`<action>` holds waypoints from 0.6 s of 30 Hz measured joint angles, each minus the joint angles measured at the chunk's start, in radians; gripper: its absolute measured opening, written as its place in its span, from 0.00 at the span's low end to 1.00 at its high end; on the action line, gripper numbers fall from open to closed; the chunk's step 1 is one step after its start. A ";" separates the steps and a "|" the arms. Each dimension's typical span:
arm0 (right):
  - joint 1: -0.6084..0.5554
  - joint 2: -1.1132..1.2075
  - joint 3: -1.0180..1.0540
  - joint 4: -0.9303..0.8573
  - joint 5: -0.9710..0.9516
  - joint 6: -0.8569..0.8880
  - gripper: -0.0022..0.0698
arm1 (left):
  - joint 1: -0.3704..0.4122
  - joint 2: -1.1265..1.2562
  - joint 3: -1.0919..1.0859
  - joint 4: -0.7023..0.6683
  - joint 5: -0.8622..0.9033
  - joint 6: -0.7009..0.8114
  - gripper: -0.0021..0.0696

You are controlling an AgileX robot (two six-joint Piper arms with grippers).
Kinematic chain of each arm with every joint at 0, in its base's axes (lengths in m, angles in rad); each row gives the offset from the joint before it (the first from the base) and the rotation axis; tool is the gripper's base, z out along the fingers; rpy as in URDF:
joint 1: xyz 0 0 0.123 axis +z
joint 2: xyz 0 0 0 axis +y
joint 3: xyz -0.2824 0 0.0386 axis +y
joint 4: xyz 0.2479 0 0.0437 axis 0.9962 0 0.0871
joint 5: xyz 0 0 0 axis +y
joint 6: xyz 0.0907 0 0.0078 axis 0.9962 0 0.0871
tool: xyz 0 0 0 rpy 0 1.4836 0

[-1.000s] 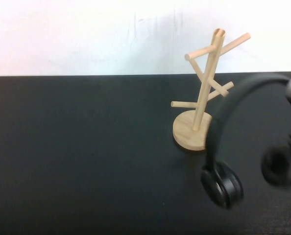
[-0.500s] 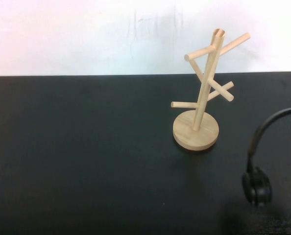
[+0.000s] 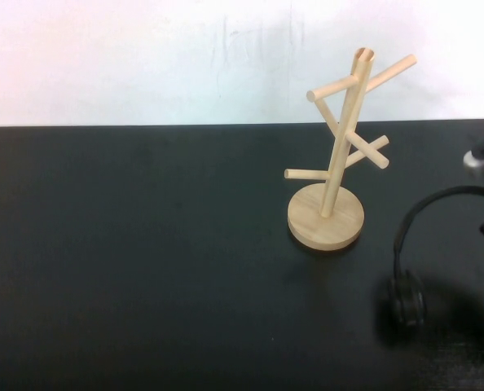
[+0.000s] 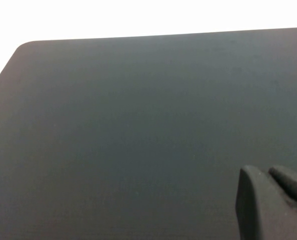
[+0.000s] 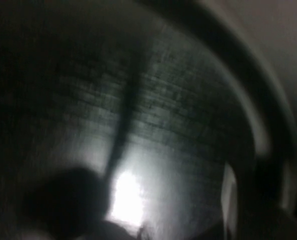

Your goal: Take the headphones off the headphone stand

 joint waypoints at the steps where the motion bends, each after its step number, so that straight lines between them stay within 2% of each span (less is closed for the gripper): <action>1: 0.000 -0.006 -0.010 0.000 0.002 0.011 0.33 | 0.000 0.000 0.000 0.000 0.000 0.000 0.03; 4: 0.002 -0.042 -0.034 0.002 0.017 0.016 0.58 | 0.000 0.000 0.000 0.000 0.000 0.000 0.03; 5: 0.006 -0.063 -0.037 0.000 0.019 0.004 0.60 | 0.000 0.000 0.000 0.000 0.000 0.000 0.03; 7: 0.019 -0.117 -0.036 -0.002 0.019 -0.020 0.59 | 0.000 0.000 0.000 0.000 0.000 0.000 0.03; 10: 0.040 -0.216 -0.036 0.000 0.022 -0.025 0.47 | 0.000 0.000 0.000 0.000 0.000 0.000 0.03; 14: 0.077 -0.393 -0.036 0.013 0.028 -0.025 0.09 | 0.000 0.000 0.000 0.000 0.000 0.000 0.03; 15: 0.087 -0.449 -0.036 0.026 0.031 -0.022 0.02 | 0.000 0.000 0.000 0.000 0.000 0.000 0.03; 18: 0.101 -0.610 -0.036 0.094 0.032 0.024 0.02 | 0.000 0.000 0.000 0.000 0.000 0.000 0.03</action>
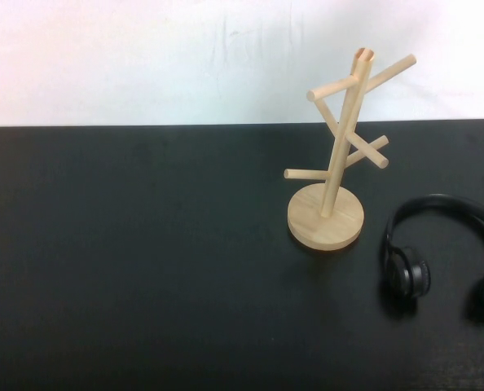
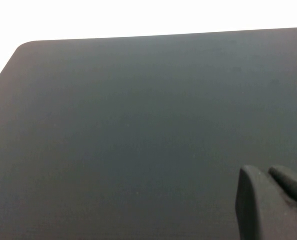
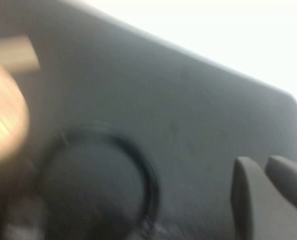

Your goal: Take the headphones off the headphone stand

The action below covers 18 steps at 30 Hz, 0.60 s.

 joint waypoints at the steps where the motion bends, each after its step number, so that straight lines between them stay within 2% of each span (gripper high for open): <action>1: 0.000 -0.055 0.002 0.042 0.002 0.005 0.02 | 0.000 0.000 0.000 0.000 0.000 0.000 0.03; 8: 0.000 -0.410 0.189 0.262 -0.010 0.005 0.02 | 0.000 0.000 0.000 0.000 0.000 0.000 0.03; 13: 0.000 -0.635 0.411 0.293 -0.064 0.005 0.02 | 0.000 0.000 0.000 0.000 0.000 0.000 0.03; 18: -0.002 -0.799 0.502 0.328 -0.006 0.008 0.02 | 0.000 0.000 0.000 0.000 0.000 0.000 0.03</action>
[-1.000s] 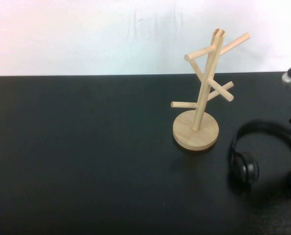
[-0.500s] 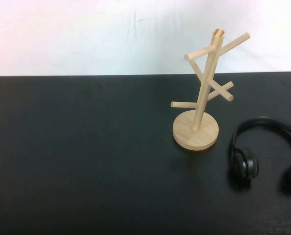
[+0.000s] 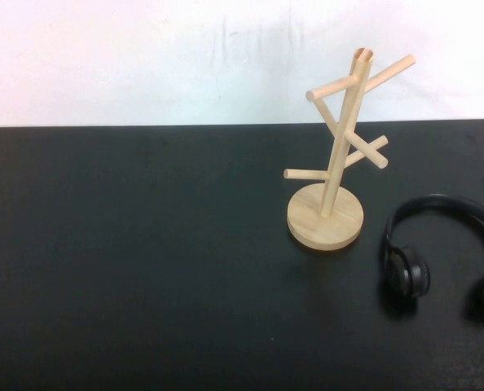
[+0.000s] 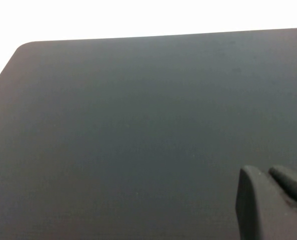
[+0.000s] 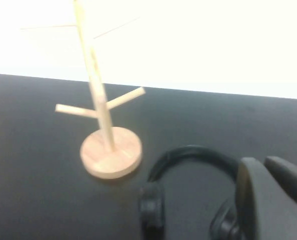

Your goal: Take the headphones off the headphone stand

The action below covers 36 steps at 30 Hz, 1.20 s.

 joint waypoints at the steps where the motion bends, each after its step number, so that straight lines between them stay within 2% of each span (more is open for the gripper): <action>1: 0.000 -0.024 0.015 0.016 0.010 0.000 0.02 | 0.000 0.000 0.000 0.000 0.000 0.000 0.03; 12: 0.000 -0.093 0.128 -0.004 0.034 -0.016 0.02 | 0.000 0.000 0.000 0.000 0.000 0.000 0.03; 15: 0.000 -0.093 0.147 -0.118 0.043 -0.041 0.02 | 0.000 0.000 0.000 0.000 0.000 0.000 0.03; 18: -0.026 -0.100 0.174 -0.285 -0.036 -0.019 0.02 | 0.000 0.000 0.000 0.000 0.000 0.000 0.03; 20: -0.051 -0.105 0.208 -0.316 -0.112 0.023 0.02 | 0.000 0.000 0.000 0.000 0.000 0.000 0.03; 25: -0.108 -0.144 0.378 -0.313 -0.301 0.132 0.02 | 0.000 0.000 0.000 0.000 0.000 0.000 0.03; 29: -0.151 -0.243 0.526 -0.315 -0.399 0.153 0.02 | 0.000 0.000 0.000 0.000 0.000 0.000 0.03; 34: -0.208 -0.339 0.698 -0.259 -0.428 0.214 0.02 | 0.000 0.000 0.000 0.000 0.000 0.000 0.03; 36: -0.233 -0.339 0.694 -0.218 -0.354 0.208 0.02 | 0.000 0.000 0.000 0.000 0.000 0.000 0.03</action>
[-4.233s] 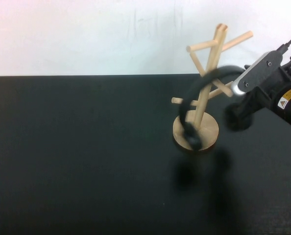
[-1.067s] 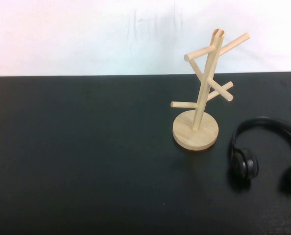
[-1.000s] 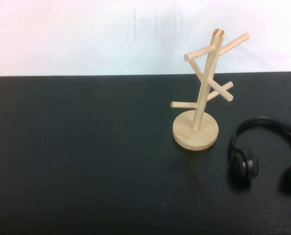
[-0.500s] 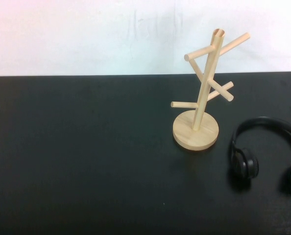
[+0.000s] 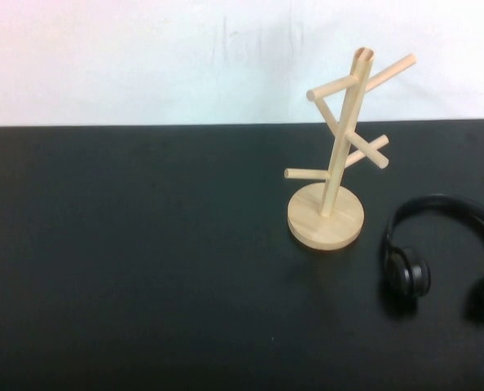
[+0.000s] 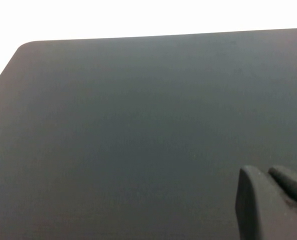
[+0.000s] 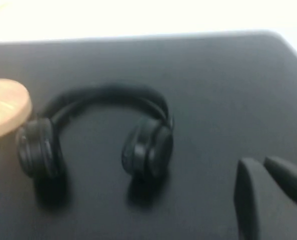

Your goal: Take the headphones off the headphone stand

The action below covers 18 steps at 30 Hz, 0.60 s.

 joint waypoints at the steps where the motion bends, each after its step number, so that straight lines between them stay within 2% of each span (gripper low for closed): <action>1: -0.015 -0.002 0.003 -0.007 0.000 0.000 0.02 | 0.000 0.000 0.000 0.000 0.000 0.000 0.03; 8: -0.073 -0.002 0.003 0.010 0.002 0.015 0.02 | 0.000 0.000 0.000 0.000 0.000 0.000 0.03; 18: -0.074 0.000 0.003 -0.001 0.002 0.013 0.02 | 0.000 0.000 0.000 0.000 0.000 0.000 0.03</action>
